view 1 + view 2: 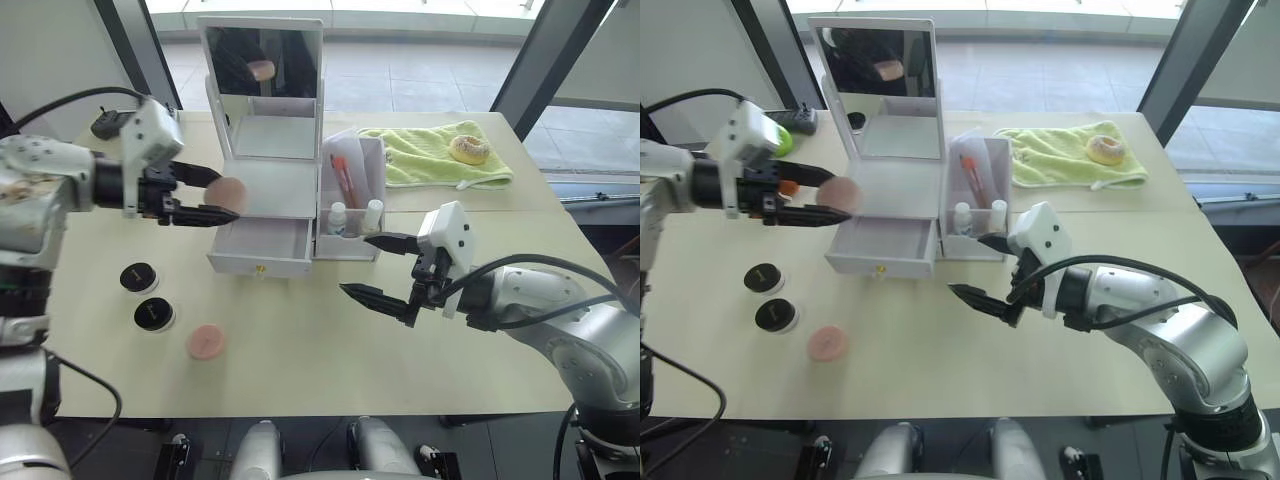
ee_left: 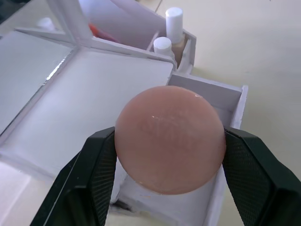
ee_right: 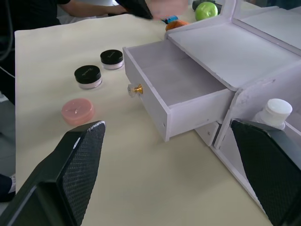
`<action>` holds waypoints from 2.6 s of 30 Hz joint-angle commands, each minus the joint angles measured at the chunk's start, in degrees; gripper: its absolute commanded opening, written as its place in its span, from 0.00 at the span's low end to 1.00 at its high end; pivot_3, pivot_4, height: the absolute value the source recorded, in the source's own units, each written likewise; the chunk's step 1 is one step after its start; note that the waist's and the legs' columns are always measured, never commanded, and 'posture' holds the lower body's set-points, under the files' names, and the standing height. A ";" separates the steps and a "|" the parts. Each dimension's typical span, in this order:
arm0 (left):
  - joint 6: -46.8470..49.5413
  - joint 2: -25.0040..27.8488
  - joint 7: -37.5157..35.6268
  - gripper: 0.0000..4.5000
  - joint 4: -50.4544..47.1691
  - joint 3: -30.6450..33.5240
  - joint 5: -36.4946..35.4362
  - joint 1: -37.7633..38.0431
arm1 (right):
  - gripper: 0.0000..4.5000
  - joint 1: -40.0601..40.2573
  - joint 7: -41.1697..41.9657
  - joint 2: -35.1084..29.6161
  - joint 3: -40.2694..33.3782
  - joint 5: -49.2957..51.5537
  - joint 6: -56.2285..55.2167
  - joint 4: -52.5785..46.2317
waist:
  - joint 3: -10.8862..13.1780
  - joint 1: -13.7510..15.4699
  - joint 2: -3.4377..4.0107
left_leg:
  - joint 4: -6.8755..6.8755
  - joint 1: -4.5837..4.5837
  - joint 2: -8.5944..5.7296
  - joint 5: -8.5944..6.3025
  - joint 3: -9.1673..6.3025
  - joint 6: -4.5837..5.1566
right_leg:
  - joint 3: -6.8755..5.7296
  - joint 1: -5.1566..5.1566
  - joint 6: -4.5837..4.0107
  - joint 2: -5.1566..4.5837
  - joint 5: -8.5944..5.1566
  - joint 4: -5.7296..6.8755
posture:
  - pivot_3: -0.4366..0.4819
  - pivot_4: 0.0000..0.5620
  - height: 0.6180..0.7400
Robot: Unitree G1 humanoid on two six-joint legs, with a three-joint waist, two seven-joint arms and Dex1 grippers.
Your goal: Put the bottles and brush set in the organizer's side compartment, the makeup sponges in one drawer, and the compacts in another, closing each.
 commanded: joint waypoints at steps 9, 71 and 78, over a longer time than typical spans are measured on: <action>-8.00 -3.16 -7.27 0.66 10.31 -2.73 8.02 -4.08 | 1.00 -7.68 -1.92 3.41 1.23 -3.80 0.03 1.26 | 0.00 -0.65 0.00 | 0.00 -0.05 0.01 0.06 -0.06 0.11 | -0.05 -0.01 0.05 0.00 -0.04 0.08 | 0.48 0.27 1.00; -17.69 15.49 12.01 0.99 31.87 34.23 4.50 38.19 | 1.00 43.23 11.53 -3.70 -48.23 -4.64 -3.25 2.19 | -0.11 -0.55 -0.20 | -0.12 0.26 0.04 0.06 -0.03 0.17 | -0.14 0.03 0.22 -0.15 -0.46 0.62 | 0.48 0.27 1.00; -26.32 16.01 18.93 0.99 40.86 38.63 4.83 42.22 | 1.00 49.79 15.90 -0.76 -58.73 -6.40 -10.49 10.39 | -0.14 -0.33 -0.53 | -0.27 0.36 0.08 0.05 0.08 0.14 | -0.15 0.05 0.18 -0.23 -0.55 0.60 | 0.48 0.27 1.00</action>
